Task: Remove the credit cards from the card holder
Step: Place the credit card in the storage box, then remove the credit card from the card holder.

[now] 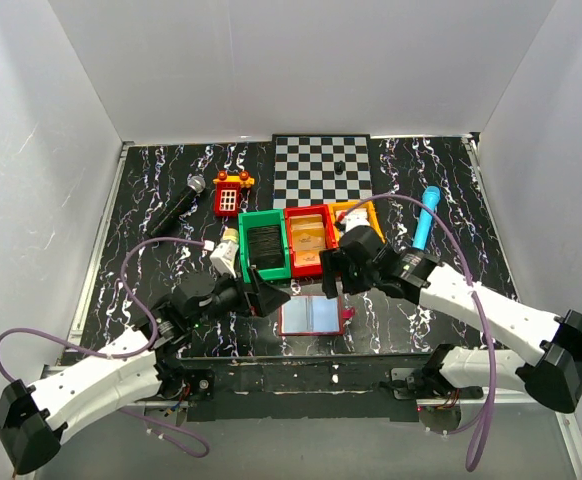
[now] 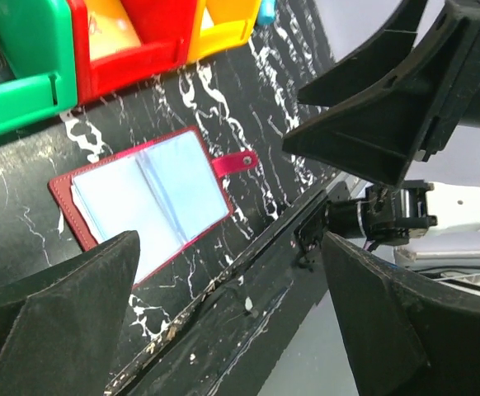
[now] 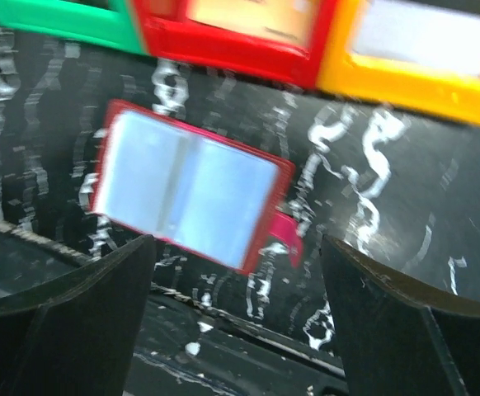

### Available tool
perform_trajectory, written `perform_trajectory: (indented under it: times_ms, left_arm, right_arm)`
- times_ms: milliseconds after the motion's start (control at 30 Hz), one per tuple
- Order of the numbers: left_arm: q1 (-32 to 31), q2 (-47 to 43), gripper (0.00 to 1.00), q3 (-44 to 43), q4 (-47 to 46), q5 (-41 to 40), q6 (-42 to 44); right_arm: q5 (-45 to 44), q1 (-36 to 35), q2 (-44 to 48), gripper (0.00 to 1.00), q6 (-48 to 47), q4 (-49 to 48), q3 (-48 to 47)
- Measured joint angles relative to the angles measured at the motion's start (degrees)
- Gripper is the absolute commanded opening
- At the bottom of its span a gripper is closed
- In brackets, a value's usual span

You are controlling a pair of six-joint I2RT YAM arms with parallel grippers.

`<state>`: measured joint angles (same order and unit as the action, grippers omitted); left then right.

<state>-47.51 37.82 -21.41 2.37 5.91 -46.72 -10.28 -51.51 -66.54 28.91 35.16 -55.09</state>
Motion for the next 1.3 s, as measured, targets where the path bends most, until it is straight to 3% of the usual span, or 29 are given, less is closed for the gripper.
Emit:
perform_trajectory:
  times_ms: [100,267,367,667,833,900,967,1300]
  left_arm:
    - [0.0,2.9,0.86,0.4,-0.7,1.5,-1.6]
    - [-1.4,7.2,0.79,0.4,-1.1,2.1,-4.1]
    - [-2.8,9.0,0.75,0.4,-1.9,2.1,-4.8]
    - [-3.6,11.3,0.73,0.4,-4.0,1.9,-6.7]
    - [-3.6,12.4,0.73,0.4,-4.4,1.6,-7.5]
    - [-3.6,13.8,0.73,0.4,-4.6,1.6,-7.6]
    - [-3.6,15.9,0.72,0.4,-4.5,1.6,-7.8]
    - [-4.0,23.6,0.68,-1.7,-4.7,1.7,-8.0]
  right_arm:
    - [-6.1,-1.0,1.8,0.77,5.4,1.6,4.8]
    - [-7.8,-0.1,5.0,0.63,11.1,1.5,16.0]
    - [-7.2,0.6,1.6,0.54,12.3,0.8,16.6]
    - [-2.7,5.1,-1.9,0.45,12.4,-5.6,16.6]
    - [0.7,5.4,-3.9,0.17,11.5,-7.3,16.8]
    - [1.9,5.4,-4.3,0.14,11.2,-7.7,16.9]
    - [2.8,5.4,-4.4,0.01,11.2,-7.9,17.2]
    - [5.5,5.4,-1.6,0.01,11.2,-8.0,18.9]
